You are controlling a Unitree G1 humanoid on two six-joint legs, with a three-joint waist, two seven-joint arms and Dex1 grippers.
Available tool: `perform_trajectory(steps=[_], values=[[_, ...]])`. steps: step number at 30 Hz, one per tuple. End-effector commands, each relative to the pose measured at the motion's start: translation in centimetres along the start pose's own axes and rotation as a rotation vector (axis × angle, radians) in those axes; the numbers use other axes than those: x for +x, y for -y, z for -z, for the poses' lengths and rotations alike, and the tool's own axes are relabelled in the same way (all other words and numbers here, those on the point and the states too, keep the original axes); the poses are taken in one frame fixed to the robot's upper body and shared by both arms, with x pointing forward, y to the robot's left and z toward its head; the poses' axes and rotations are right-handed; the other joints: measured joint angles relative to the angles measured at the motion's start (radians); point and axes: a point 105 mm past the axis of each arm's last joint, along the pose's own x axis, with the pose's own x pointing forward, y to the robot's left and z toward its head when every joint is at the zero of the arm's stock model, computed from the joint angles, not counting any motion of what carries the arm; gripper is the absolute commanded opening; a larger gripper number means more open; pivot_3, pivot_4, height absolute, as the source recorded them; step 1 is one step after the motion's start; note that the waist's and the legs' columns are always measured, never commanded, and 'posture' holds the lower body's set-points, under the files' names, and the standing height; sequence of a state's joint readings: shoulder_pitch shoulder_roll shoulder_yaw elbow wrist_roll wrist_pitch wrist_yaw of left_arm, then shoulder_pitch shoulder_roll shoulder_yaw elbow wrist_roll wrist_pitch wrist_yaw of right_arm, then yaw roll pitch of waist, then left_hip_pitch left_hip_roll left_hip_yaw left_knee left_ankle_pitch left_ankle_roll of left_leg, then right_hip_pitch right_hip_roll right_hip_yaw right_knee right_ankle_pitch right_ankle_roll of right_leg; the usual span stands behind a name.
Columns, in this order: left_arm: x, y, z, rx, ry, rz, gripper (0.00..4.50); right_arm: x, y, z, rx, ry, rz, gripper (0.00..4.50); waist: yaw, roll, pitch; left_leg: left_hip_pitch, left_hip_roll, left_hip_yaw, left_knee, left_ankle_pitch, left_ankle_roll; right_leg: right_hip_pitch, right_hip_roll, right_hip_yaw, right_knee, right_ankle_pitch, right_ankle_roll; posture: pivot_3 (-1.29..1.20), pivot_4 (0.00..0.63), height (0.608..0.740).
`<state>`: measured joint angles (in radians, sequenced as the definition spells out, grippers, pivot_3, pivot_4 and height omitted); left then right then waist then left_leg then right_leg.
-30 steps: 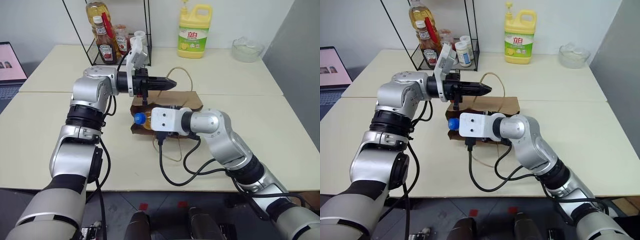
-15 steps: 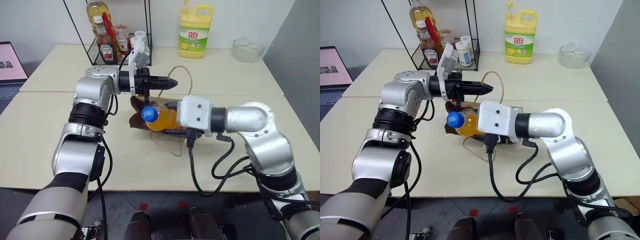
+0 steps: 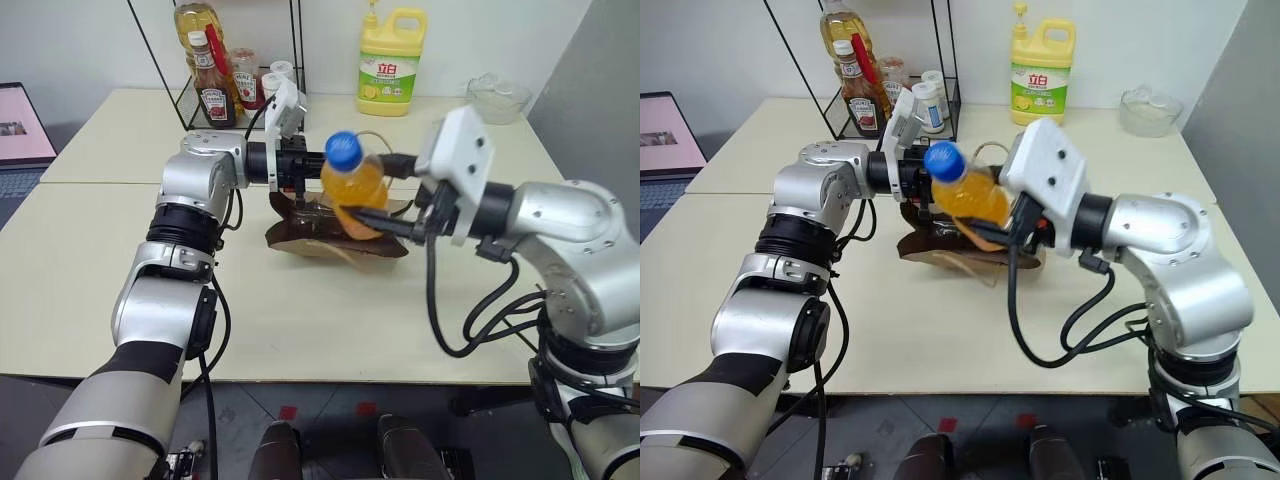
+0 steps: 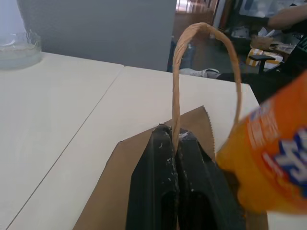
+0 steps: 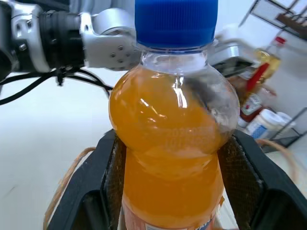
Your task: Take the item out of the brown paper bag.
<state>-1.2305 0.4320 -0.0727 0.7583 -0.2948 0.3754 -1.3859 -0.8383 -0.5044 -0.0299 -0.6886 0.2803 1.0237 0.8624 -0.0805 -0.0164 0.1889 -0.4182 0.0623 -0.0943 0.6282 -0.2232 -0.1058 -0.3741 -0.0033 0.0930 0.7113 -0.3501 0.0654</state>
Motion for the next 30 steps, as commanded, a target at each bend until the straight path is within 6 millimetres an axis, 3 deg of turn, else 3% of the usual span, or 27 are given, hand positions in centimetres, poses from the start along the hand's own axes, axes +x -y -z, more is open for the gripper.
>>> perform_trajectory(steps=[1,4,8,10,17,21,25,29,30], values=[[-0.1,0.0,-1.8,0.057,0.03,-0.001,0.0,-2.6,1.8,-2.0,-0.04,0.027,0.076,2.42,0.001,0.0,0.0,0.0,0.0,0.0,0.0,0.0,0.0,0.0,0.0,0.0,0.0,0.0,0.0,0.0,0.15,0.74],[-0.1,-0.1,-1.8,0.058,0.032,-0.002,0.0,-4.4,3.0,-2.3,-0.024,-0.01,0.119,2.42,0.003,0.001,0.001,0.0,0.0,0.0,0.0,0.0,0.0,0.0,0.0,0.0,0.0,0.0,0.0,0.0,0.15,0.74],[-0.1,0.0,-1.8,0.06,0.034,0.003,0.0,-6.8,3.9,-0.3,-0.056,-0.163,0.17,2.42,0.008,0.001,0.001,0.0,0.0,0.0,0.0,0.0,0.0,0.0,0.0,0.0,-0.001,0.0,0.0,0.0,0.15,0.74],[-0.1,0.1,-1.8,0.061,0.034,0.006,0.0,-7.6,3.8,1.7,-0.126,-0.292,0.17,2.42,0.011,0.0,0.001,0.0,0.0,0.001,0.0,0.0,0.0,0.0,0.0,0.001,-0.002,0.0,0.0,0.0,0.15,0.74],[0.2,0.4,-2.2,0.066,0.045,0.02,0.0,-9.8,2.5,11.9,-0.369,-0.709,0.065,2.42,0.015,0.0,0.002,0.0,0.0,0.004,0.0,0.0,0.0,0.0,0.0,0.004,-0.004,0.0,0.0,0.0,0.15,0.74],[0.2,0.5,-2.2,0.067,0.048,0.023,0.0,-11.8,2.2,19.1,-0.514,-0.935,-0.021,2.41,0.015,0.0,0.002,0.0,0.0,0.005,0.0,0.0,0.0,0.0,0.0,0.005,-0.004,0.0,0.0,0.0,0.15,0.74],[0.1,0.5,-2.2,0.067,0.05,0.022,0.0,-11.6,2.0,21.7,-0.54,-0.98,-0.027,2.41,0.015,0.0,0.002,0.0,0.0,0.005,0.0,0.0,0.0,0.0,0.0,0.004,-0.004,0.0,0.0,0.0,0.15,0.74],[0.0,0.6,-2.2,0.068,0.049,0.022,0.0,-10.8,1.3,22.1,-0.533,-0.957,-0.016,2.41,0.019,-0.001,0.002,0.001,0.0,0.005,0.002,0.002,-0.003,0.002,-0.001,0.004,-0.004,0.0,0.001,0.0,0.15,0.74],[0.0,0.6,-2.2,0.068,0.049,0.021,0.0,-10.7,1.3,22.0,-0.525,-0.95,-0.008,3.13,0.019,-0.001,0.002,0.001,0.0,0.005,0.002,0.002,-0.003,0.003,-0.001,0.004,-0.004,0.001,0.001,0.0,0.15,0.74]])
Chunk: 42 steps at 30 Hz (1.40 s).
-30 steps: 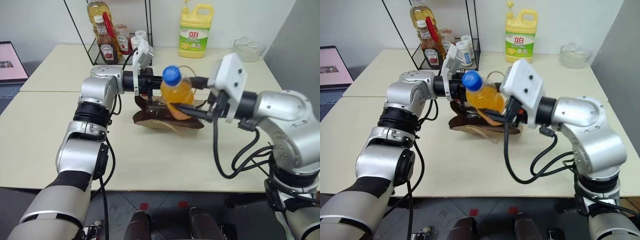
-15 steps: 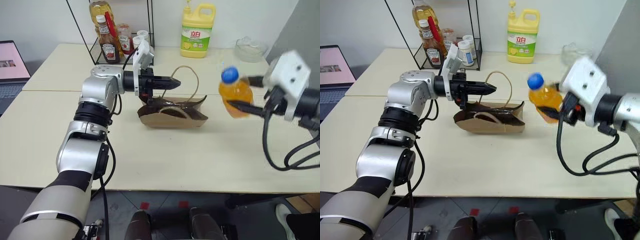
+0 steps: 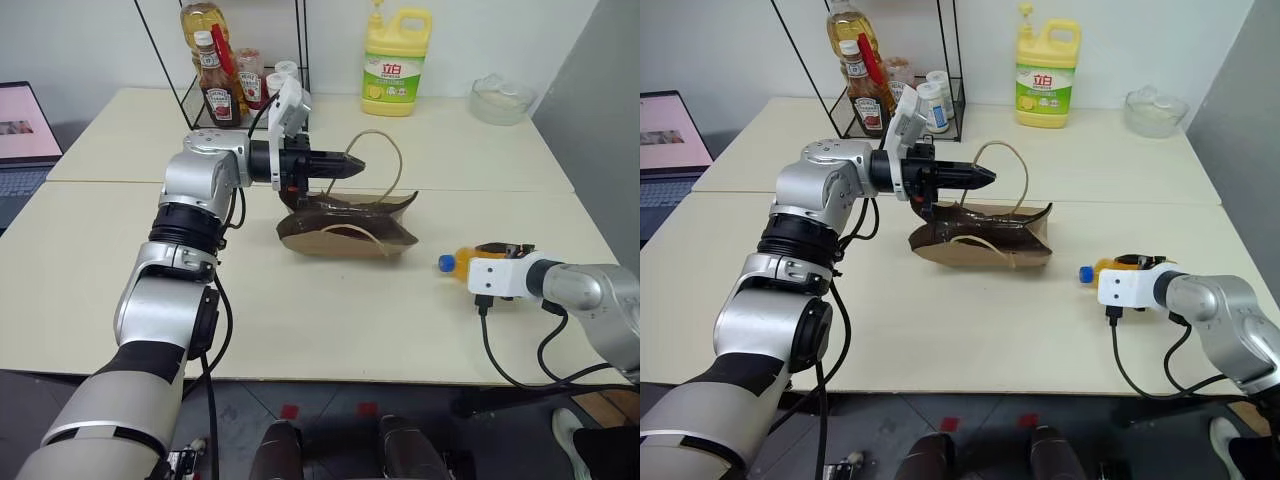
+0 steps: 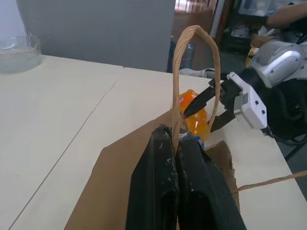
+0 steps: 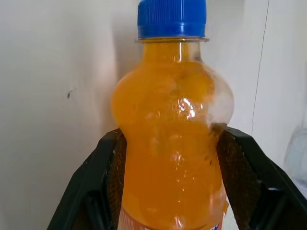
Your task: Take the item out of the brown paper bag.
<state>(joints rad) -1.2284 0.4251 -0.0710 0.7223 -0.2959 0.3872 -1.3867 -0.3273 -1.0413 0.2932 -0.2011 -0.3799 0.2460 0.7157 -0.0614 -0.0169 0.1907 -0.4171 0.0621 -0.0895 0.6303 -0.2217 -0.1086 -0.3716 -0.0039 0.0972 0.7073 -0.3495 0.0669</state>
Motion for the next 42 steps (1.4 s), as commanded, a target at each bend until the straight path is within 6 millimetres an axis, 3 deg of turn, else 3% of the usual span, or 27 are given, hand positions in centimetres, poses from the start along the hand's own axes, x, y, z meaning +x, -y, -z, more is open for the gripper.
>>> perform_trajectory(steps=[1,4,10,16,25,28,40,42], values=[[-0.4,0.3,-1.7,0.05,0.043,0.004,0.0,0.0,0.1,0.4,0.032,-0.02,0.022,3.41,0.002,0.0,0.0,0.0,0.0,0.0,0.0,0.0,0.0,0.0,0.0,0.0,0.0,0.0,0.0,0.0,0.15,0.74],[-0.4,0.3,-1.7,0.05,0.042,0.004,0.0,-0.4,0.0,0.0,0.039,-0.006,0.023,4.48,0.004,0.0,0.0,0.0,0.0,0.0,0.0,0.0,0.0,0.0,0.0,0.0,0.0,0.0,0.0,0.0,0.15,0.74],[-0.5,0.3,-1.7,0.048,0.042,0.0,0.0,-3.7,2.4,-2.4,0.143,0.123,0.061,4.48,0.005,0.001,0.0,-0.001,0.0,0.0,-0.001,0.0,0.0,0.0,0.0,0.0,-0.002,0.0,0.0,0.0,0.15,0.74],[-0.5,-0.3,-1.6,0.039,0.041,-0.031,0.0,-8.6,5.9,-7.3,0.395,0.436,0.11,4.48,0.005,0.001,0.0,0.0,0.0,-0.001,-0.001,0.0,0.0,0.0,0.0,-0.001,-0.001,0.0,0.0,0.0,0.15,0.74],[0.2,-1.8,-0.9,0.028,-0.002,-0.128,0.0,-11.3,6.1,-10.1,0.524,0.606,0.007,4.48,0.008,0.001,0.0,0.0,0.0,-0.001,-0.001,-0.002,0.003,0.001,0.0,-0.001,-0.001,0.0,0.0,0.0,0.15,0.74],[0.2,-2.3,-1.0,0.025,0.0,-0.167,0.61,-11.6,5.9,-10.6,0.524,0.617,-0.015,4.5,0.008,0.001,0.0,-0.001,0.0,-0.001,-0.001,-0.002,0.003,0.001,0.0,-0.001,-0.001,0.0,0.0,0.0,0.15,0.74],[-0.5,-3.7,-2.3,0.103,0.029,-0.264,4.28,-11.4,6.2,-10.5,0.521,0.603,-0.01,4.5,0.008,0.001,0.0,-0.001,0.0,-0.001,-0.001,-0.002,0.003,0.0,0.0,-0.001,-0.001,0.0,0.0,0.0,0.15,0.74],[-0.8,-3.9,-2.6,0.147,0.021,-0.281,4.46,-11.3,6.3,-10.3,0.52,0.598,-0.003,4.5,0.008,0.001,0.0,-0.001,0.0,-0.001,-0.001,-0.002,0.003,0.0,0.0,-0.001,-0.001,0.0,0.0,0.0,0.15,0.74]])
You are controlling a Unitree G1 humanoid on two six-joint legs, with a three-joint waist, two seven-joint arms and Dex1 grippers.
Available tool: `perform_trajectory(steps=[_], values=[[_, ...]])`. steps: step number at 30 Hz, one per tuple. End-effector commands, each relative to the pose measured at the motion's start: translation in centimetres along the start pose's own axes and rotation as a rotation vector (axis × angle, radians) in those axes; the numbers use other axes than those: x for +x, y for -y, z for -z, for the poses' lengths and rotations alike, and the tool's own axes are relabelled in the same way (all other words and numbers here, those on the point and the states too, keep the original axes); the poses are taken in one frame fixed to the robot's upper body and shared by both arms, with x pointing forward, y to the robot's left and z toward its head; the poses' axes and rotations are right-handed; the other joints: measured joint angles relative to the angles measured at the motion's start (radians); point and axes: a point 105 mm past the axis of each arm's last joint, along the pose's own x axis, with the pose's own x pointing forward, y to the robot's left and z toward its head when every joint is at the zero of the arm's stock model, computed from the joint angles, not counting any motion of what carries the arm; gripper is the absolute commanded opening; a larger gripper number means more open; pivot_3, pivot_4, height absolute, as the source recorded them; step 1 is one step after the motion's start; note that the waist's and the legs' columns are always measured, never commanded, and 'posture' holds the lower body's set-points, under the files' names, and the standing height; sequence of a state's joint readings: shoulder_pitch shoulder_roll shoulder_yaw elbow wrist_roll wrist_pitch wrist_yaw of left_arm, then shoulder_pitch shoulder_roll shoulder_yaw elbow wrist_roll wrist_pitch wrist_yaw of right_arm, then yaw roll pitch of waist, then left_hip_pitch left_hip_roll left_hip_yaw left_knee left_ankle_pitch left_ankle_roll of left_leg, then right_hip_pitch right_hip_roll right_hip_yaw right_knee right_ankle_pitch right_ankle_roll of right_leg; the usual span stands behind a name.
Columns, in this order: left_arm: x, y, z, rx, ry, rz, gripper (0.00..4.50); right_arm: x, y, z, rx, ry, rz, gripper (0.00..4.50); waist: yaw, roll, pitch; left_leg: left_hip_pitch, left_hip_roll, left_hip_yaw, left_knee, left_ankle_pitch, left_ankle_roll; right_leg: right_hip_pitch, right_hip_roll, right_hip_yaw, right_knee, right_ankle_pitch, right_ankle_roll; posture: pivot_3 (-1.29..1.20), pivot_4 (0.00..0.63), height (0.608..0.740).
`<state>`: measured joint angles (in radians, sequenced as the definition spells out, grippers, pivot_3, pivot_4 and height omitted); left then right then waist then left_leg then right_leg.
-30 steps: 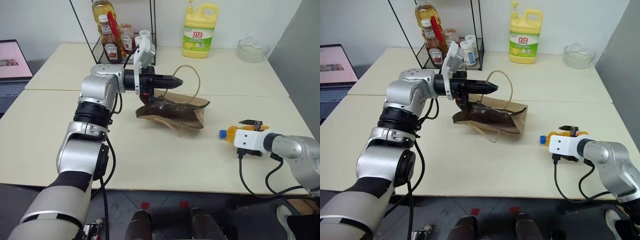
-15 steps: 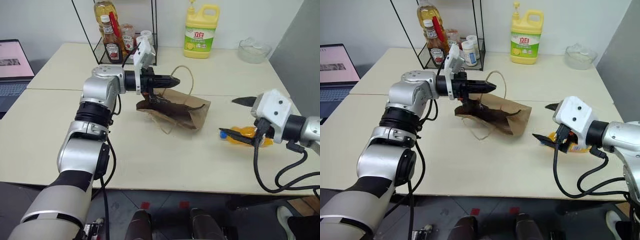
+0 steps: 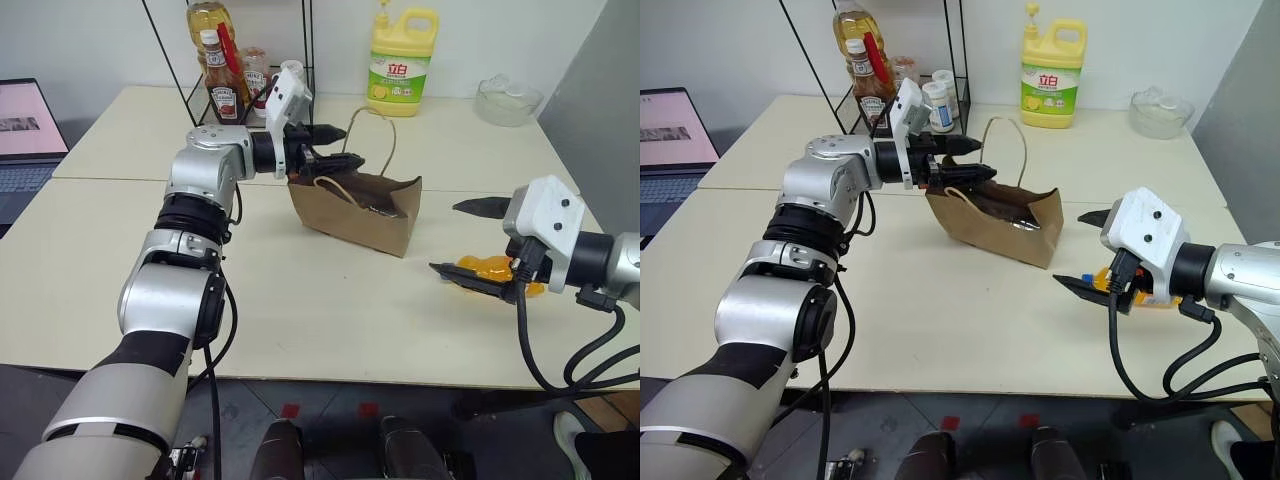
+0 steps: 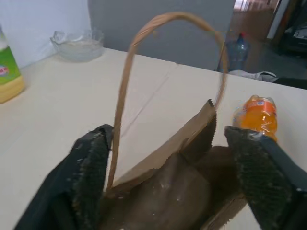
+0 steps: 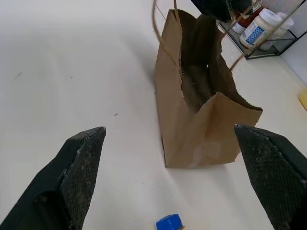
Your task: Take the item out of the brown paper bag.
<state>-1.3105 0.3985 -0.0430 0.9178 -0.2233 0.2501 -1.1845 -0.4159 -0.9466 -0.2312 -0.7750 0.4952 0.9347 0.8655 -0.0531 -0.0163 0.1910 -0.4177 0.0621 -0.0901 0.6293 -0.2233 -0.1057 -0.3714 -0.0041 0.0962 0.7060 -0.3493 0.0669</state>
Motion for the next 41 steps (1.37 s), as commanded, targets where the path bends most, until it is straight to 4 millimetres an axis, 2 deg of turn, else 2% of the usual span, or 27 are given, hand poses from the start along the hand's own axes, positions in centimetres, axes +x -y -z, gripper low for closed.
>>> perform_trajectory(steps=[1,7,12,15,19,23,25,27,29,35,37,41], values=[[-0.5,-0.8,-2.7,0.138,0.039,-0.045,4.46,-0.4,0.7,-0.8,-0.043,0.019,0.029,4.5,0.0,0.0,0.0,0.0,0.0,0.0,0.0,0.0,0.0,0.0,0.0,0.0,0.0,0.0,0.0,0.0,0.15,0.74],[-1.2,-1.9,-4.1,0.247,0.071,-0.127,4.46,-0.4,1.5,-0.5,-0.056,0.014,0.07,4.5,0.0,0.0,0.0,0.0,0.0,0.0,0.0,0.0,0.0,0.0,0.0,0.0,0.0,0.0,0.0,0.0,0.15,0.74],[-2.2,-2.9,-5.9,0.256,0.164,-0.209,4.46,-0.5,2.8,-0.5,-0.065,0.033,0.146,4.5,0.0,0.0,0.0,0.0,0.0,0.0,0.0,0.0,0.0,0.0,0.0,0.0,0.0,0.0,0.0,0.0,0.15,0.74],[-3.9,-4.3,-6.9,0.203,0.257,-0.334,4.46,-0.6,3.8,-0.4,-0.061,0.055,0.216,4.5,-0.001,0.0,0.0,0.0,0.0,0.0,0.0,0.0,0.0,-0.001,0.0,0.0,0.0,0.0,0.0,0.0,0.15,0.74],[-6.0,-5.9,-6.3,0.194,0.302,-0.503,4.46,-0.5,4.4,-0.4,-0.051,0.088,0.283,4.5,-0.003,0.0,0.0,0.0,0.0,0.0,0.0,0.0,0.0,-0.001,0.0,0.0,0.001,0.0,0.0,0.0,0.15,0.74],[-8.1,-6.7,-4.0,0.172,0.227,-0.594,4.46,-0.1,4.1,-0.2,-0.034,0.117,0.301,4.5,-0.004,0.0,0.0,0.0,0.0,0.0,0.0,0.002,-0.003,-0.001,0.0,0.0,0.002,0.0,0.0,0.0,0.15,0.74],[-9.9,-6.7,-1.8,0.168,0.143,-0.614,4.46,0.0,3.5,0.0,-0.018,0.123,0.292,4.5,-0.006,0.0,0.0,0.0,0.0,0.0,0.0,0.002,-0.003,-0.001,0.0,0.0,0.003,0.0,0.0,0.0,0.15,0.74],[-11.8,-5.4,1.3,0.203,0.015,-0.583,4.46,0.0,2.6,0.3,0.008,0.133,0.279,4.5,-0.012,0.001,0.0,0.001,0.001,0.001,0.0,0.002,-0.004,-0.001,0.0,0.001,0.003,0.0,0.0,0.0,0.15,0.74],[-13.0,-3.8,3.4,0.195,-0.054,-0.553,4.46,-0.1,1.8,0.8,0.048,0.142,0.282,4.5,-0.016,0.001,0.0,0.001,0.002,0.001,-0.001,0.002,-0.004,-0.002,0.0,0.001,0.003,0.0,0.0,0.0,0.15,0.74],[-15.8,0.5,7.7,0.098,-0.159,-0.532,4.46,-0.9,-0.2,2.5,0.147,0.148,0.323,4.5,0.013,-0.001,-0.001,0.001,0.002,0.0,0.001,0.002,-0.003,0.0,0.0,0.0,0.005,0.0,0.0,0.0,0.15,0.74],[-16.3,1.6,8.5,0.07,-0.173,-0.548,4.46,-1.1,-0.7,3.0,0.176,0.149,0.34,4.5,0.017,-0.001,-0.001,0.002,0.001,0.0,0.001,0.001,-0.001,0.001,0.0,0.0,0.005,0.0,0.0,0.0,0.15,0.74],[-16.1,2.8,8.7,0.05,-0.154,-0.535,4.46,-1.1,-1.0,4.1,0.194,0.125,0.36,4.5,0.022,-0.002,-0.001,0.003,0.001,0.0,0.002,0.0,0.0,0.001,0.0,0.0,0.006,0.0,0.0,0.0,0.15,0.74]])
